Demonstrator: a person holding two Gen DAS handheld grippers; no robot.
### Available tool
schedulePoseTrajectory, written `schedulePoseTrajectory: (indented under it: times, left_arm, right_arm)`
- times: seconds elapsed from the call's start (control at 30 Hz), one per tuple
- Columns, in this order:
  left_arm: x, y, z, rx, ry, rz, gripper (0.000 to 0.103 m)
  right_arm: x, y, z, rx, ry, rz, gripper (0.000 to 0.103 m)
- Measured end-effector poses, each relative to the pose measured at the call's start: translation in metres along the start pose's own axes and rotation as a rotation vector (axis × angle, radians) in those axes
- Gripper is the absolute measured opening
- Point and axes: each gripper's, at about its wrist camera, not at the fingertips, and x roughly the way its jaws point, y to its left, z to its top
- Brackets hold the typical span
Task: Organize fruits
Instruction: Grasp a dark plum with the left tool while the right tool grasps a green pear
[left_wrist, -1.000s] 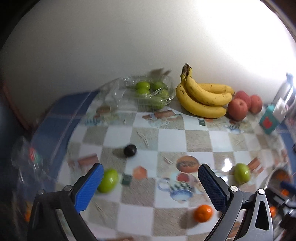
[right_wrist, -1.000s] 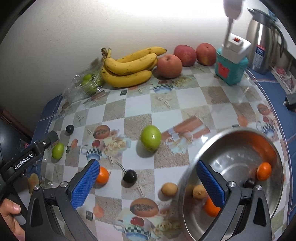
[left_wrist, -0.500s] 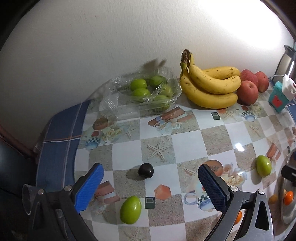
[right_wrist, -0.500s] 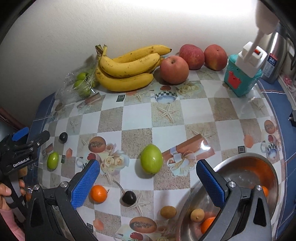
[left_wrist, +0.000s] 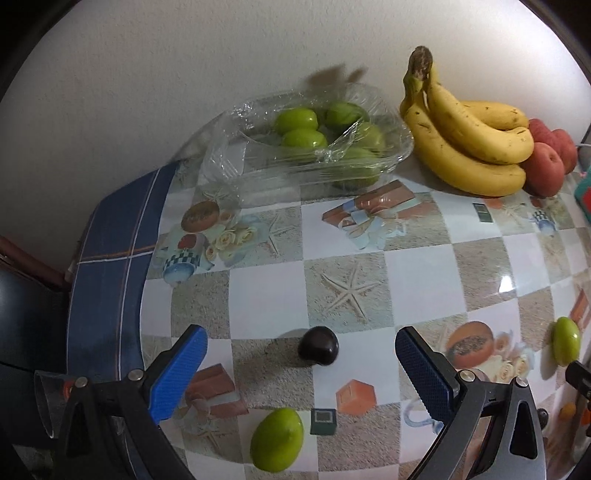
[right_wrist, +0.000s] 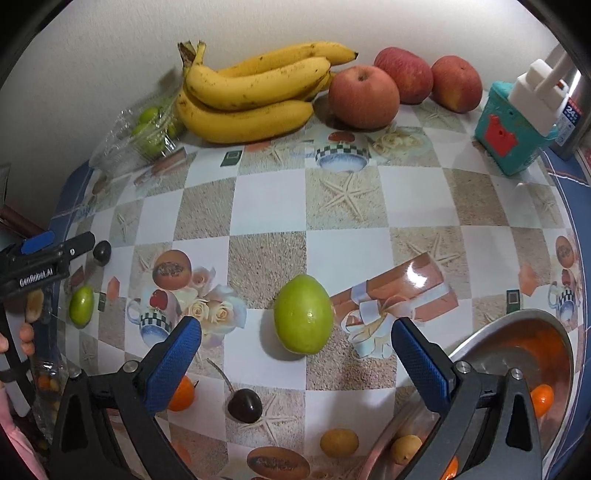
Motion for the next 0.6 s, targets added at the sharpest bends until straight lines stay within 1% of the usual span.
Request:
schedulePoseTrajectory:
  times: [0.13,0.17,0.27,0.33,0.37,0.4,0.47,0.5,0.53,0.57,0.6]
  left_arm:
    - [0.009,0.001,0.003,-0.006,0.013,-0.009,0.103]
    - [0.012,0.001,0.003,-0.004,0.019,-0.009,0.102]
    - [0.018,0.0,0.004,0.005,0.028,0.001,0.089]
    - [0.023,-0.001,0.005,0.002,0.037,-0.003,0.088]
    - [0.024,0.0,0.005,-0.001,0.039,-0.007,0.085]
    - [0.026,0.0,0.005,-0.003,0.041,-0.013,0.076]
    - [0.029,0.0,0.005,-0.008,0.052,-0.021,0.067]
    - [0.031,-0.001,0.005,-0.009,0.058,-0.025,0.064]
    - [0.033,-0.001,0.005,-0.008,0.061,-0.028,0.062]
    - [0.034,-0.002,0.005,-0.006,0.065,-0.032,0.056]
    - [0.034,-0.002,0.005,-0.005,0.068,-0.033,0.053]
  right_arm:
    - [0.011,-0.002,0.001,0.018,0.016,0.001,0.093]
    - [0.013,-0.002,0.001,0.017,0.018,0.001,0.092]
    - [0.018,0.001,0.003,0.005,0.021,-0.007,0.091]
    - [0.021,0.003,0.004,-0.001,0.022,-0.012,0.088]
    - [0.023,0.004,0.005,-0.003,0.022,-0.013,0.087]
    - [0.025,0.004,0.006,-0.005,0.022,-0.017,0.087]
    - [0.027,0.004,0.006,-0.007,0.022,-0.025,0.085]
    - [0.029,0.005,0.007,-0.008,0.025,-0.026,0.083]
    - [0.031,0.005,0.007,-0.005,0.026,-0.026,0.077]
    - [0.031,0.004,0.007,-0.004,0.028,-0.025,0.075]
    - [0.032,0.004,0.007,-0.001,0.03,-0.023,0.075]
